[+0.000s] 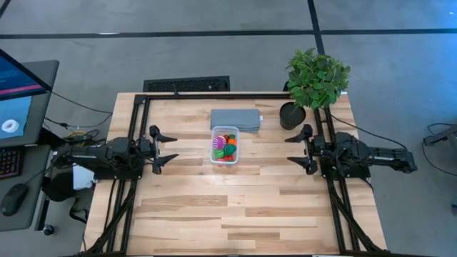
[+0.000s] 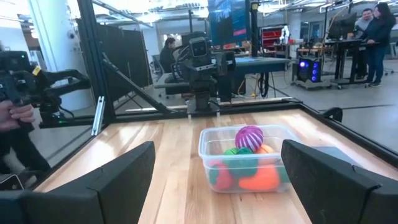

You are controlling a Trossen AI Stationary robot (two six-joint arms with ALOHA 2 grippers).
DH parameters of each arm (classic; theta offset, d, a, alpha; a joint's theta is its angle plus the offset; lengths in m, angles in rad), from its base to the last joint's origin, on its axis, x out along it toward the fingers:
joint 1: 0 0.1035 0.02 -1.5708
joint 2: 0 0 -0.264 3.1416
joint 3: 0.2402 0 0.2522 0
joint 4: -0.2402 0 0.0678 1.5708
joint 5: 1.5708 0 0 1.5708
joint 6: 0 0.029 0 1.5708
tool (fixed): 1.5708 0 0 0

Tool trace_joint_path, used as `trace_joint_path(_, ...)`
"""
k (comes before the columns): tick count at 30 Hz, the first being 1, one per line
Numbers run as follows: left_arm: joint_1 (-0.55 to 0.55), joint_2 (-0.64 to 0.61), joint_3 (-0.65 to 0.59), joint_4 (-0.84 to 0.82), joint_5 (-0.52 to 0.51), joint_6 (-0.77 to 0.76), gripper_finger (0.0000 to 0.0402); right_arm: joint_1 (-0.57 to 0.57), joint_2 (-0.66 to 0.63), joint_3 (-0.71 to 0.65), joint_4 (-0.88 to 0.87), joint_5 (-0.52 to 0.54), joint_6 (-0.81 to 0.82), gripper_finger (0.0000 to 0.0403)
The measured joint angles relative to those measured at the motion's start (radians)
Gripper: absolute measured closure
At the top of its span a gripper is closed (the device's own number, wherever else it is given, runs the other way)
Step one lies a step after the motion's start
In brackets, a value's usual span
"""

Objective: Pick and placing Produce into tupperware
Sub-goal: Return to Home Position

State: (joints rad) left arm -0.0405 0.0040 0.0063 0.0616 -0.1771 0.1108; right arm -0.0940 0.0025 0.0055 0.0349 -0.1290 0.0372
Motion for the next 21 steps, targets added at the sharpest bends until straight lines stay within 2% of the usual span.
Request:
trace_joint_path(6,-0.002,0.000,0.000,-0.001,0.011,0.014,0.0120,0.000,0.000,0.000,0.000,0.000,0.016,0.0030)
trace_joint_path(13,-0.003,0.000,0.000,-0.015,0.091,0.033,0.0120,0.002,0.000,0.000,0.000,-0.001,0.016,0.0030)
trace_joint_path(21,-0.003,0.000,0.000,-0.015,0.093,0.043,0.0120,0.002,0.000,0.000,0.000,-0.001,0.016,0.0030)
